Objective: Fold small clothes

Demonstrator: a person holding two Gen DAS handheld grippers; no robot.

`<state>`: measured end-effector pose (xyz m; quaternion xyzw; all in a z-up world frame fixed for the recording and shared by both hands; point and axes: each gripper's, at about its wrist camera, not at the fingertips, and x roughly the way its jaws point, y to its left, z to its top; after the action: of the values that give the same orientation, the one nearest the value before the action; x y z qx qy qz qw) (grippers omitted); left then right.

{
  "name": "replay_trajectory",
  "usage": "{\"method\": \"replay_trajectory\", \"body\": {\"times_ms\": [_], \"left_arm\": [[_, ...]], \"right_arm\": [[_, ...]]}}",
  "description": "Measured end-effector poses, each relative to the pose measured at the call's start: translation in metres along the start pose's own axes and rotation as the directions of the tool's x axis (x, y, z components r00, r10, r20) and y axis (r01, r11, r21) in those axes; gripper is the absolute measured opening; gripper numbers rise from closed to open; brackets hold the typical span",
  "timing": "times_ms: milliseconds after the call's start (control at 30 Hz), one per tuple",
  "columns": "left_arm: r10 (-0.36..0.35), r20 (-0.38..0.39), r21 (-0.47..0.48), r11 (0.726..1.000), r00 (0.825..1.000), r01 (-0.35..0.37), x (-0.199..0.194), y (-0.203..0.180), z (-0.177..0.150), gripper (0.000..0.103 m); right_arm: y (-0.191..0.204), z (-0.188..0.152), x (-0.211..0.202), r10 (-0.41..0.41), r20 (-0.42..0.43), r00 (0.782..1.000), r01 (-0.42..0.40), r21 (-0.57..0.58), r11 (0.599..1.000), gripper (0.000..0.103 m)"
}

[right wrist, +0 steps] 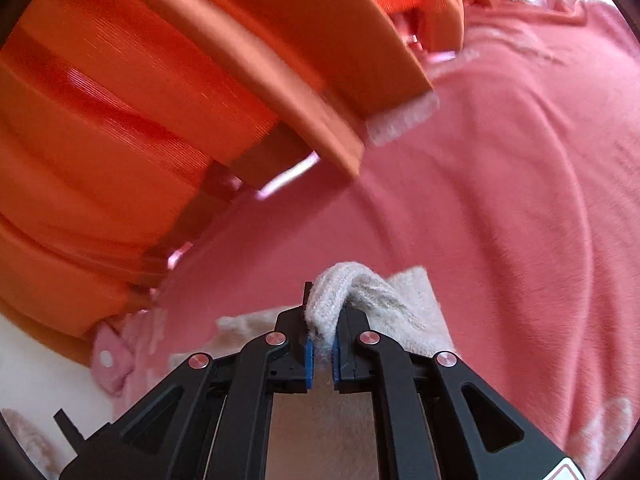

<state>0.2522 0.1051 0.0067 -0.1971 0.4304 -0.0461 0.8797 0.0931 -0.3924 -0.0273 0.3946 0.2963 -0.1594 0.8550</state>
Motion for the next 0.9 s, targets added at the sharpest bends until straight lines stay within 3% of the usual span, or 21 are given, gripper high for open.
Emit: {"method": "replay_trajectory", "body": {"times_ms": [100,167,200,233,267,300,333,400,533,633,667,700,733,767,833,867,900], "left_arm": [[-0.010,-0.014,-0.010,1.000,1.000,0.010,0.007,0.001,0.000,0.012],[-0.063,-0.011,-0.041,0.997,0.998,0.062,0.003,0.004,0.002,0.019],[-0.085,-0.003,-0.053,0.995,0.996,0.084,0.001,0.003,0.004,0.029],[-0.097,0.019,-0.060,0.993,0.995,0.098,-0.004,0.003,0.006,0.047],[-0.081,0.068,-0.060,0.995,0.994,0.086,-0.017,0.003,0.007,0.057],[-0.058,0.102,-0.054,0.997,0.993,0.063,-0.024,0.002,0.008,0.070],[-0.039,0.135,-0.039,0.998,0.990,0.044,-0.031,0.001,0.008,0.072],[-0.047,0.121,0.001,0.999,0.991,0.047,-0.030,-0.001,0.008,0.073],[-0.059,-0.014,0.060,0.996,0.998,0.060,-0.002,-0.010,0.001,0.073],[0.003,-0.039,0.138,0.990,0.999,0.003,0.009,-0.023,-0.005,0.069],[0.018,-0.040,0.162,0.987,0.999,-0.011,0.010,-0.026,-0.006,0.063],[0.040,-0.044,0.189,0.981,0.998,-0.031,0.011,-0.029,-0.007,0.045],[0.063,-0.047,0.211,0.976,0.997,-0.052,0.014,-0.029,-0.007,0.017],[0.061,-0.047,0.212,0.976,0.997,-0.050,0.015,-0.028,-0.006,0.014],[0.020,-0.016,0.169,0.986,1.000,-0.017,0.007,-0.024,0.002,0.010],[0.004,0.004,0.166,0.986,1.000,-0.004,0.001,-0.025,0.005,0.009],[0.001,0.036,0.178,0.984,0.999,-0.008,-0.005,-0.028,0.009,0.009]], "right_arm": [[0.002,-0.003,0.004,-0.007,-0.020,1.000,0.007,0.016,1.000,0.013],[0.009,0.000,-0.010,0.026,0.013,1.000,-0.026,0.021,0.999,0.016],[0.013,0.003,-0.021,0.052,0.046,0.998,-0.053,0.007,0.999,0.018],[0.017,0.004,-0.034,0.072,0.088,0.994,-0.071,-0.012,0.997,0.027],[0.019,0.005,-0.043,0.069,0.115,0.991,-0.066,-0.024,0.997,0.039],[0.022,0.006,-0.053,0.058,0.137,0.989,-0.052,-0.042,0.998,0.044],[0.023,0.008,-0.058,0.043,0.145,0.988,-0.034,-0.063,0.997,0.048],[0.023,0.007,-0.057,-0.017,0.114,0.993,0.030,-0.120,0.992,0.051],[0.011,0.001,-0.019,-0.091,-0.055,0.994,0.082,-0.160,0.984,0.052],[0.018,-0.004,-0.003,-0.146,-0.088,0.985,0.123,-0.231,0.965,0.052],[0.023,-0.006,0.002,-0.190,-0.075,0.979,0.162,-0.279,0.947,0.040],[0.027,-0.008,0.005,-0.227,-0.062,0.972,0.197,-0.310,0.930,0.023],[0.030,-0.009,0.007,-0.250,-0.047,0.967,0.222,-0.325,0.919,0.008],[0.032,-0.008,0.001,-0.223,-0.017,0.975,0.206,-0.319,0.925,0.008],[0.040,-0.003,-0.023,-0.084,0.043,0.995,0.093,-0.294,0.951,0.007],[0.046,0.002,-0.043,0.000,0.096,0.995,0.029,-0.291,0.956,0.007],[0.046,0.004,-0.051,0.011,0.130,0.991,0.028,-0.291,0.956,0.007]]}}
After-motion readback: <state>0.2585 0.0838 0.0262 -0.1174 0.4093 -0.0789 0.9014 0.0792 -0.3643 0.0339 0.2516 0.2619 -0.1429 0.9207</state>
